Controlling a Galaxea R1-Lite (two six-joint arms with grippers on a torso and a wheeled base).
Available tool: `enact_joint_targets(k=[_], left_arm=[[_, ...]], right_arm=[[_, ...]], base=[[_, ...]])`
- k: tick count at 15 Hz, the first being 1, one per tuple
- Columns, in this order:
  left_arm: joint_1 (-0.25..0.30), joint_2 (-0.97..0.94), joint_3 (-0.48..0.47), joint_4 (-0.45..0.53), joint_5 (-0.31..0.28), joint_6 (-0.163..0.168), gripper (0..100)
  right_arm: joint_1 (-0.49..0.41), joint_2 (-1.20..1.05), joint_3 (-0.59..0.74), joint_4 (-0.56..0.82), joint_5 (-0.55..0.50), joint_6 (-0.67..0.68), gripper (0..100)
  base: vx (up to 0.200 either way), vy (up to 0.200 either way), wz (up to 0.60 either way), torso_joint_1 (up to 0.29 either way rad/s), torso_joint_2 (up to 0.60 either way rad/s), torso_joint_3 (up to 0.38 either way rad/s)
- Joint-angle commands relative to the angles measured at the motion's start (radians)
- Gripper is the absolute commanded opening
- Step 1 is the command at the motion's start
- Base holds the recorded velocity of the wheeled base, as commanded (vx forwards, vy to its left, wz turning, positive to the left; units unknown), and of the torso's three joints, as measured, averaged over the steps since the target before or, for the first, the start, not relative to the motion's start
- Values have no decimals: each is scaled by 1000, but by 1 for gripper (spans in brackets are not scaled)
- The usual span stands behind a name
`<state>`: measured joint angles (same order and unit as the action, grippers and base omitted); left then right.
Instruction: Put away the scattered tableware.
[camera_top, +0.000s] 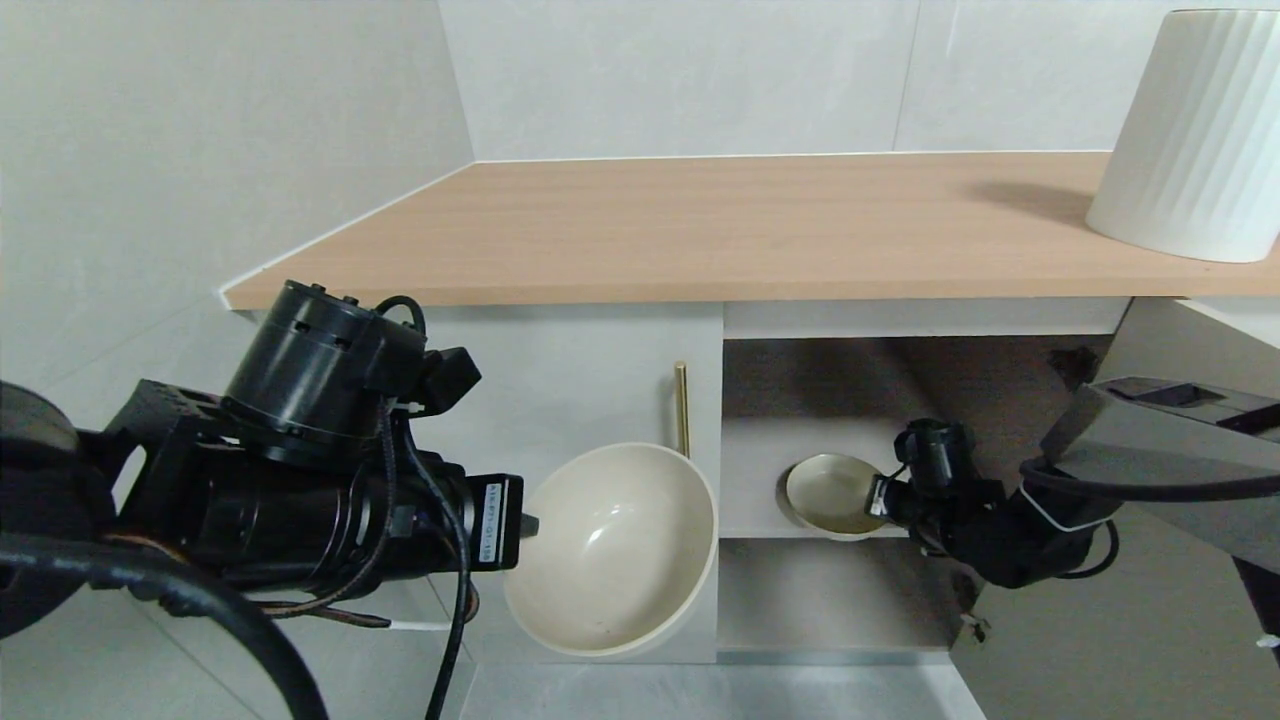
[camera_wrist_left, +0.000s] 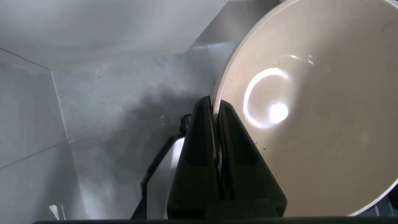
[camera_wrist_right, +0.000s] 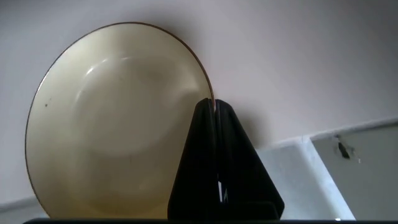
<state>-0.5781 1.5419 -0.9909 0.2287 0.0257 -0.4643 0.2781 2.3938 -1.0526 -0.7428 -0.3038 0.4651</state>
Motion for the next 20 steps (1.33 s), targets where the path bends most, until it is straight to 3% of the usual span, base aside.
enact_joint_targets(k=[1,14,15,20], left_arm=[[-2,0,0,0,0,-1,0],[-2,1,0,0,0,-1,0],[-2,1,0,0,0,-1,0],[-2,4,0,-2,0,-1,0]], right_arm=[[-4,31,-34,0,-11,1,0],[-16,80,-138,2,-49,1,0],[-16,84,-145,2,-57,1,100],[-23,79,-149,0,-64,1,100]], base=[[0,0,0,0,0,0],[0,0,0,0,0,0],[0,0,0,0,0,0],[0,0,0,0,0,0]])
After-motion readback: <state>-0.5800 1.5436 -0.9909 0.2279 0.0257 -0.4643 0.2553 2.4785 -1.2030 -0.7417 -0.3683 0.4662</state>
